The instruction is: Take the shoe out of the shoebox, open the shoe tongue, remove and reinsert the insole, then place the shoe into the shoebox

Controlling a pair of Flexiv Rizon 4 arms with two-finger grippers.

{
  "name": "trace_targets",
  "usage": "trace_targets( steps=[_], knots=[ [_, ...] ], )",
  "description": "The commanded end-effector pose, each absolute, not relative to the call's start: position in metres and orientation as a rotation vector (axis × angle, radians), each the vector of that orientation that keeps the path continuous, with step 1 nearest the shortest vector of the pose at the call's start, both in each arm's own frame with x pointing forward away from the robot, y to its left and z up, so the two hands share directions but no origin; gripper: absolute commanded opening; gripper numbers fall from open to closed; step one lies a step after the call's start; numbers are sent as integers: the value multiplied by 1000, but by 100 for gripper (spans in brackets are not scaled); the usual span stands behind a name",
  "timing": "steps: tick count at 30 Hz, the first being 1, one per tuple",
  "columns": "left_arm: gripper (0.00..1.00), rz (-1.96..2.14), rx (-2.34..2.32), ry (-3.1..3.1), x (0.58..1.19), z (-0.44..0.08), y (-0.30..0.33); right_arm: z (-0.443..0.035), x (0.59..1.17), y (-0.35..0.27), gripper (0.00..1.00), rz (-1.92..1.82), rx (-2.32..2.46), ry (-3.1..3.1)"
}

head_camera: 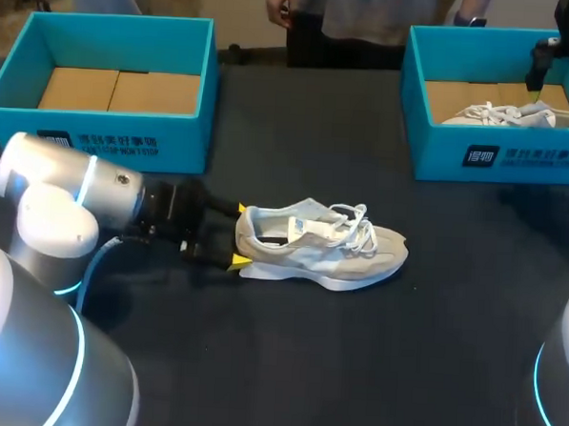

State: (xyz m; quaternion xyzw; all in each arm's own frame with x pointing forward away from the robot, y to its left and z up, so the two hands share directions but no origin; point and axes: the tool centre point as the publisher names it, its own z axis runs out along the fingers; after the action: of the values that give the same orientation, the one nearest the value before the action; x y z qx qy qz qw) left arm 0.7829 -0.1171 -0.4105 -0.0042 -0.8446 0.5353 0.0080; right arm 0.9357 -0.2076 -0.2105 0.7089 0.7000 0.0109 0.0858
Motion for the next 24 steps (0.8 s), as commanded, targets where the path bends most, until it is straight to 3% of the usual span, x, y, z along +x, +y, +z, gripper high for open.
trace_targets(
  steps=[1,24],
  knots=[
    [100,1679,-3,-2645,773,-412,-121,-211,935,-208,100,35,2112,2085],
    [99,1709,28,-2668,767,-421,-136,-211,935,-208,100,35,2112,2085]
  ],
)
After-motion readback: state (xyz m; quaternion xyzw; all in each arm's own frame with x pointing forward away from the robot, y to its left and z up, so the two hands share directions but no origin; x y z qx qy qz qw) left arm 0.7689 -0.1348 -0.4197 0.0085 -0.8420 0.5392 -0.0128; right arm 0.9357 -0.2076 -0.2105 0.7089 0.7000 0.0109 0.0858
